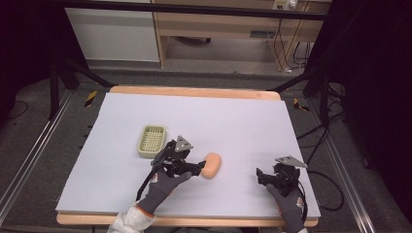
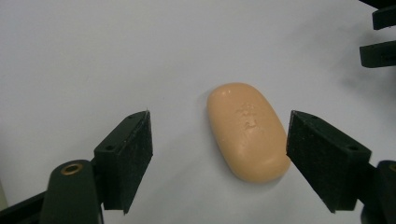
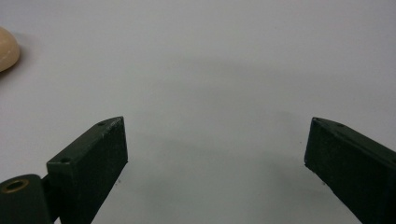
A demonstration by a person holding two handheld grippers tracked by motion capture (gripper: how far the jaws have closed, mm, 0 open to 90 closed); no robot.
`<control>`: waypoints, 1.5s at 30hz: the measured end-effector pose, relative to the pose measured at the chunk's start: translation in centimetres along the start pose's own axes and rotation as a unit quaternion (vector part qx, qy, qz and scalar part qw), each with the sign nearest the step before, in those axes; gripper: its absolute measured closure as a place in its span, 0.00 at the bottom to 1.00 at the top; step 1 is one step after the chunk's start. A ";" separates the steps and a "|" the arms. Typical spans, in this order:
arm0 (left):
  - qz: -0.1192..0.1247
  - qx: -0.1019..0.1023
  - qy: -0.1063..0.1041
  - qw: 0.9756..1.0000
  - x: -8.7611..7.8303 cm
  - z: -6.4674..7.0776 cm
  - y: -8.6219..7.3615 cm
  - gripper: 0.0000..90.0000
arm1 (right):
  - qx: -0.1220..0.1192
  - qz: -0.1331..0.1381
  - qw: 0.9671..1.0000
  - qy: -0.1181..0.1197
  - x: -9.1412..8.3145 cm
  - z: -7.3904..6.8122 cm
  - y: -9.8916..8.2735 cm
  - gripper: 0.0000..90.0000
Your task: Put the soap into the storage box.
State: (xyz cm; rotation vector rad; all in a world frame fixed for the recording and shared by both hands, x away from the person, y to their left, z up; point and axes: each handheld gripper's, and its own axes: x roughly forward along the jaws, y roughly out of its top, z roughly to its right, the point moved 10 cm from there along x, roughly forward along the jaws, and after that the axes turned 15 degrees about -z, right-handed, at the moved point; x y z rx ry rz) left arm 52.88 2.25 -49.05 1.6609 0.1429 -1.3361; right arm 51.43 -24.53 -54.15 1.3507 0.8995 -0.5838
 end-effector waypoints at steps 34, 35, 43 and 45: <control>-0.037 0.023 0.001 0.999 4.0 1.8 1.3 0.23 | 0.000 -0.003 1.000 0.001 0.1 0.0 0.0 0.07; -0.039 0.022 0.001 0.999 4.2 1.9 1.3 0.23 | 0.000 -0.003 1.000 0.001 0.1 0.0 0.0 0.07; -0.052 0.021 0.007 0.998 5.1 2.0 1.4 0.23 | 0.000 -0.004 1.000 0.002 0.2 0.0 0.0 0.07; -0.054 0.022 0.006 0.998 5.4 2.1 1.4 0.23 | -0.001 -0.003 1.000 0.002 0.2 0.0 0.0 0.07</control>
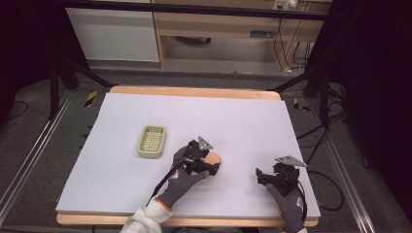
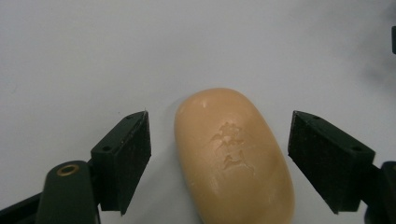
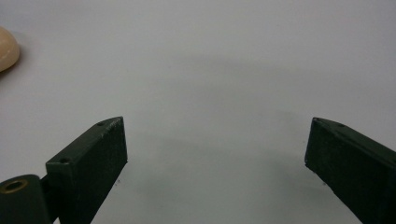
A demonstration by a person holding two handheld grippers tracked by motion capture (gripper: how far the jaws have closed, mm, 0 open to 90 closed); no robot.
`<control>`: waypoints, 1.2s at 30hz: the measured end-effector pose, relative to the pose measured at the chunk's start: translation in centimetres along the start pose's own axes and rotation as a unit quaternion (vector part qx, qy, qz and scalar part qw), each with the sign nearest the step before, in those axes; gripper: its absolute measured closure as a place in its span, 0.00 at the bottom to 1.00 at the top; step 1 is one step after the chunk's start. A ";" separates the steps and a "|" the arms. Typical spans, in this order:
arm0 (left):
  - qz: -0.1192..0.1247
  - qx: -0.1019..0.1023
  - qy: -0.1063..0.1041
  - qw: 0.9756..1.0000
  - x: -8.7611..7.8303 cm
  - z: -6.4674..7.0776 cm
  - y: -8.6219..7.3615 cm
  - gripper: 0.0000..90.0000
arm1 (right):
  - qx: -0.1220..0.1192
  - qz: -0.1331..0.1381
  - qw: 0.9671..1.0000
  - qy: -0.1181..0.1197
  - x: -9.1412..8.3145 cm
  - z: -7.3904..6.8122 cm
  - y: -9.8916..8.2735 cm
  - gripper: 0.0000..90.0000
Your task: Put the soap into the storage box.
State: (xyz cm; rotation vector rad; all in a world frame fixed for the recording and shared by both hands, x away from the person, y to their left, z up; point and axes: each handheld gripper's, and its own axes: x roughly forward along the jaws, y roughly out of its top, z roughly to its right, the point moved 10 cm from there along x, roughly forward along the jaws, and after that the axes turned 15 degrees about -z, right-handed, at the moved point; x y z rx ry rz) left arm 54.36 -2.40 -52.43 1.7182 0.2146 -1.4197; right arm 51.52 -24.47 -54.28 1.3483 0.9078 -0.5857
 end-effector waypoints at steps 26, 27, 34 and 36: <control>-0.038 -0.005 -0.002 0.999 2.4 0.6 -0.5 0.27 | 0.001 -0.004 1.000 0.002 0.1 0.0 -0.1 0.07; -0.038 -0.008 -0.003 0.999 2.5 0.7 -0.5 0.27 | 0.000 -0.003 1.000 0.002 0.1 0.0 -0.1 0.07; -0.042 -0.008 0.009 0.999 2.7 0.8 -0.5 0.27 | 0.002 -0.004 1.000 0.002 0.1 -0.1 -0.1 0.07; -0.043 -0.008 0.009 0.999 2.7 0.8 -0.6 0.27 | 0.001 -0.004 1.000 0.002 0.1 0.0 -0.1 0.07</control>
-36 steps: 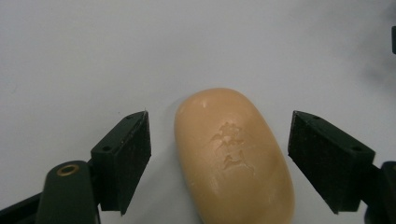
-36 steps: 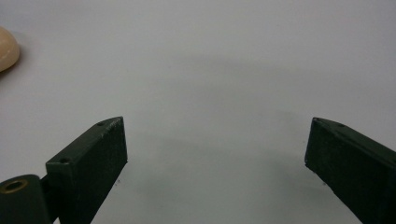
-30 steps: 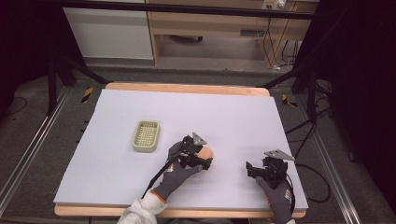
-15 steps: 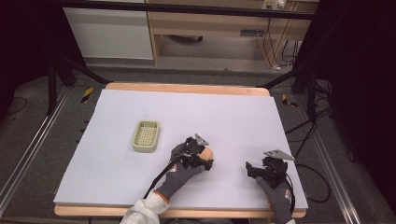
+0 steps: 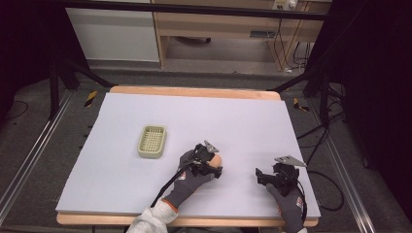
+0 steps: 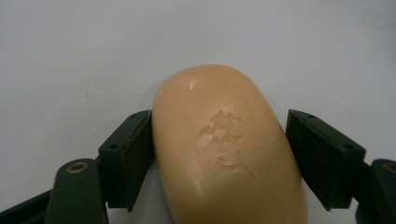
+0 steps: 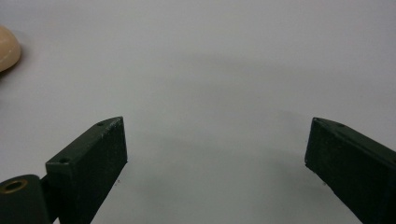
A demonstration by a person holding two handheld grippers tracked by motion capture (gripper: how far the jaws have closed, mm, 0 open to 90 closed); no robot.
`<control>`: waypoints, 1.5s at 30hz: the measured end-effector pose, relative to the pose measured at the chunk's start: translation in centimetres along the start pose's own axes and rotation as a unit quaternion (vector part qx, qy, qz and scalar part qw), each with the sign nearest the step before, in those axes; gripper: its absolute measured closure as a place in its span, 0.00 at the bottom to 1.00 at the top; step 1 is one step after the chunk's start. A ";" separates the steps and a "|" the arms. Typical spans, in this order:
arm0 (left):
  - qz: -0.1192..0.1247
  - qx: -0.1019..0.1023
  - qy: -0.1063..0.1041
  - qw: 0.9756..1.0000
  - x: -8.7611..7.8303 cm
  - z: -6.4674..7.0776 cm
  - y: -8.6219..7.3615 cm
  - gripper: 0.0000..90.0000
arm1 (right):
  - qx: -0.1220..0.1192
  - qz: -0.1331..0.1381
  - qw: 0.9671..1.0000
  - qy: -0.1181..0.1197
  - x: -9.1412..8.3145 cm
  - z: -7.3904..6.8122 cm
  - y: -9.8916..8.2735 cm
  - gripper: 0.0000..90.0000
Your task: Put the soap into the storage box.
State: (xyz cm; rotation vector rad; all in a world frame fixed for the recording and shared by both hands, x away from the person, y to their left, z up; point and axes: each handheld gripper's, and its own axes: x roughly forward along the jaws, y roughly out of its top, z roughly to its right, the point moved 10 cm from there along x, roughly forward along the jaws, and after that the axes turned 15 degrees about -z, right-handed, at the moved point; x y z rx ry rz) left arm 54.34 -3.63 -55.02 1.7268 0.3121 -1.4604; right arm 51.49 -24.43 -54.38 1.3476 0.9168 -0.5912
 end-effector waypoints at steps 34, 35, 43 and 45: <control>0.020 -0.003 -0.001 1.000 -4.6 -2.1 -1.1 0.35 | 0.000 0.000 1.000 0.000 0.0 0.0 0.0 0.07; 0.022 -0.004 0.001 1.000 -4.9 -2.3 -1.2 0.35 | -0.001 0.000 1.000 0.000 0.0 0.0 0.0 0.07; 0.027 -0.008 0.008 1.000 -6.5 -3.6 -2.2 0.35 | 0.002 0.000 1.000 -0.001 0.0 0.0 0.0 0.07; 0.030 -0.008 0.009 0.999 -6.8 -3.8 -2.4 0.35 | 0.002 0.000 1.000 -0.001 0.0 0.0 0.0 0.07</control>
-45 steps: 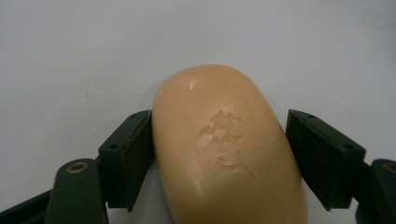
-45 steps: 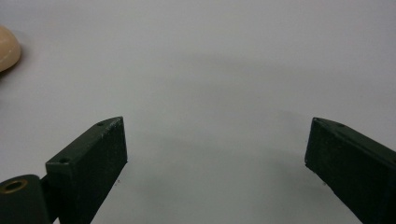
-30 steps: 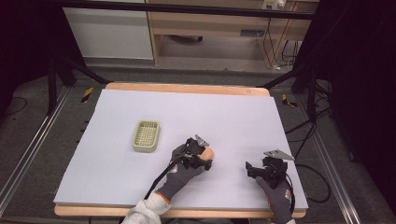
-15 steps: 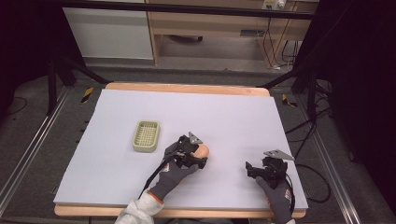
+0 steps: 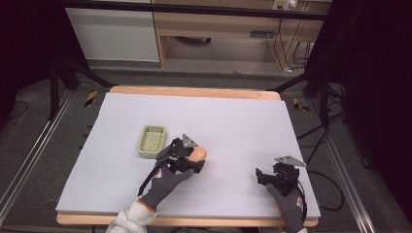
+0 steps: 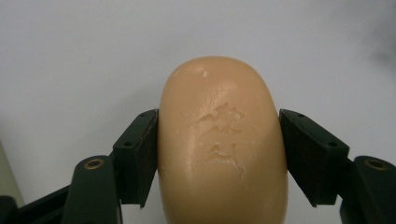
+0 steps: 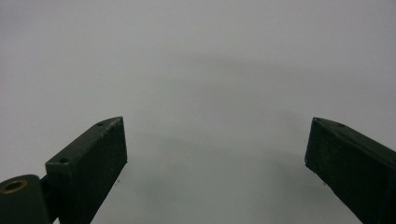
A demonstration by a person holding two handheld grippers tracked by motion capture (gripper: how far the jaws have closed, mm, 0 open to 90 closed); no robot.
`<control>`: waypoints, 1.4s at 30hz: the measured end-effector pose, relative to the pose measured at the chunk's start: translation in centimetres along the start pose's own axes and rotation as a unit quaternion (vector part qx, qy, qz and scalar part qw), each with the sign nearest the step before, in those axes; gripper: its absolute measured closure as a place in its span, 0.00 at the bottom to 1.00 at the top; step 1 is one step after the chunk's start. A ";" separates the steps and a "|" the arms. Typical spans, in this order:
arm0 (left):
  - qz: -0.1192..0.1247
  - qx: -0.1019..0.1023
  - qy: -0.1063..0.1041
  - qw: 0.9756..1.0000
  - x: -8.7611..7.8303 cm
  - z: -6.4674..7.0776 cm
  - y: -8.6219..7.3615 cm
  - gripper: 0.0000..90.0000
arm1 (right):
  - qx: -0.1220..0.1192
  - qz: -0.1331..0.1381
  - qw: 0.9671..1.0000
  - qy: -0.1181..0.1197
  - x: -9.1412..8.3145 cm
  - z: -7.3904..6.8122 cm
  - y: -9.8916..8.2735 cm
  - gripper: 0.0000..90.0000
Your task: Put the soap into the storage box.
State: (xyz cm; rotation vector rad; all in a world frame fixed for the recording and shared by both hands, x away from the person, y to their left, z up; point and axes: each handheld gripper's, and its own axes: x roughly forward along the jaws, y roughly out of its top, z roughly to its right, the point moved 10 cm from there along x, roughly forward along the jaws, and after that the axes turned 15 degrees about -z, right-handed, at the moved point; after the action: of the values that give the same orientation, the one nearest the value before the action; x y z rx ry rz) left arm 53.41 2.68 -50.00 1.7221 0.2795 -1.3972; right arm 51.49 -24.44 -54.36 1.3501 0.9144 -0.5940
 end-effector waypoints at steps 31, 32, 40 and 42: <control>0.034 -0.052 0.004 0.998 -3.4 -4.5 -2.7 0.35 | -0.002 0.003 1.000 -0.001 -0.2 -0.1 0.1 0.07; 0.034 -0.054 0.003 0.998 -3.5 -4.6 -2.7 0.35 | -0.003 0.004 1.000 -0.002 -0.2 -0.1 0.1 0.07; 0.045 -0.066 0.009 0.997 -4.3 -5.9 -2.7 0.35 | -0.004 0.003 1.000 -0.002 -0.2 -0.1 0.1 0.07; 0.047 -0.069 0.011 0.996 -4.5 -6.2 -2.6 0.35 | -0.006 0.003 1.000 -0.002 -0.1 -0.1 0.1 0.07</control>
State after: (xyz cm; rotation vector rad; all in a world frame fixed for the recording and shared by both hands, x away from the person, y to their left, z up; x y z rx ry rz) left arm 54.40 10.30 -47.46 1.6177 0.2970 -1.2627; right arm 51.45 -24.36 -54.20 1.3390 0.9093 -0.5865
